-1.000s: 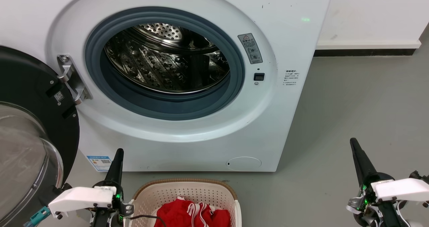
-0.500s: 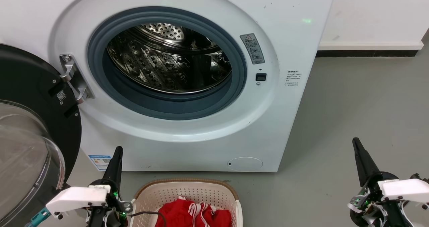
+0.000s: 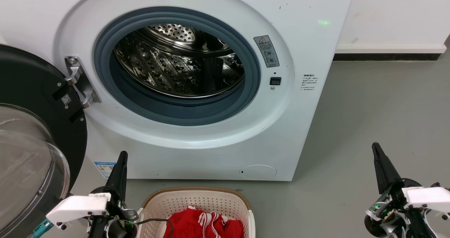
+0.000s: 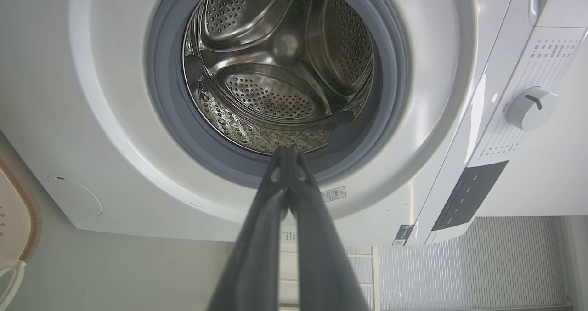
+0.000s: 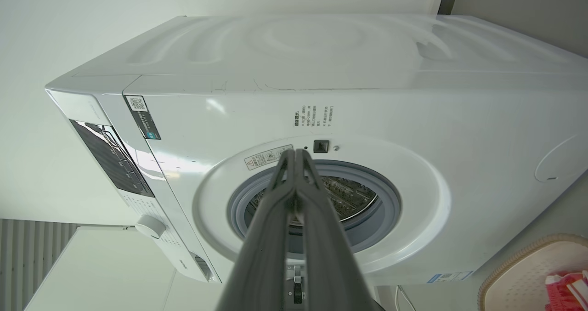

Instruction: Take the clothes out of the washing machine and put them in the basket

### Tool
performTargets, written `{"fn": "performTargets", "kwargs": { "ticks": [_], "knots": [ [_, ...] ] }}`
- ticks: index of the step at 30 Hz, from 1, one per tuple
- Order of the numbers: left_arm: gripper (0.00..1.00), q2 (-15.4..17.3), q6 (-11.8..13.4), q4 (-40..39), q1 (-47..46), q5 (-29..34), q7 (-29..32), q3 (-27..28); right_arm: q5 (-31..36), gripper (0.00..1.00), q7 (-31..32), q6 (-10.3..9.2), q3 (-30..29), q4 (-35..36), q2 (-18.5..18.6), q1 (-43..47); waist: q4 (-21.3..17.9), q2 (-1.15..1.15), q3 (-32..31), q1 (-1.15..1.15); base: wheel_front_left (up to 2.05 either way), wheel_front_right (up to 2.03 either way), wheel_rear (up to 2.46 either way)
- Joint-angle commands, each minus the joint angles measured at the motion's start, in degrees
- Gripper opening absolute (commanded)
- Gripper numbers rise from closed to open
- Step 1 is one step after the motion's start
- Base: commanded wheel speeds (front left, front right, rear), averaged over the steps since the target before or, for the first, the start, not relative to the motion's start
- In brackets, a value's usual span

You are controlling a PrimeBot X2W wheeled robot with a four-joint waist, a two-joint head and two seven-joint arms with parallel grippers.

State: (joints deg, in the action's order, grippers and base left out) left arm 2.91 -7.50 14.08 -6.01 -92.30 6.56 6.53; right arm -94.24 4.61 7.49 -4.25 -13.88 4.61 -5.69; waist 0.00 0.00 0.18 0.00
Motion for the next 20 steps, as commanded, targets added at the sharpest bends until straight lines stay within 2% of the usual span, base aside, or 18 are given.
{"fn": "performTargets", "kwargs": {
  "ticks": [1,20],
  "knots": [
    [0.0,-0.05,-0.13,0.06,-0.44,-0.19,0.18,0.18,-0.01,0.0,0.25,0.0,-0.16,-0.14,-0.21,-0.63,0.0,0.0,0.0,0.0,0.0,0.0,0.0],
    [0.0,-0.05,-0.13,0.04,-0.43,-0.19,0.18,0.16,0.47,0.0,0.54,0.0,-0.58,-0.16,-0.52,-0.69,0.0,0.0,0.0,0.0,0.0,0.0,0.0]
  ]
}}
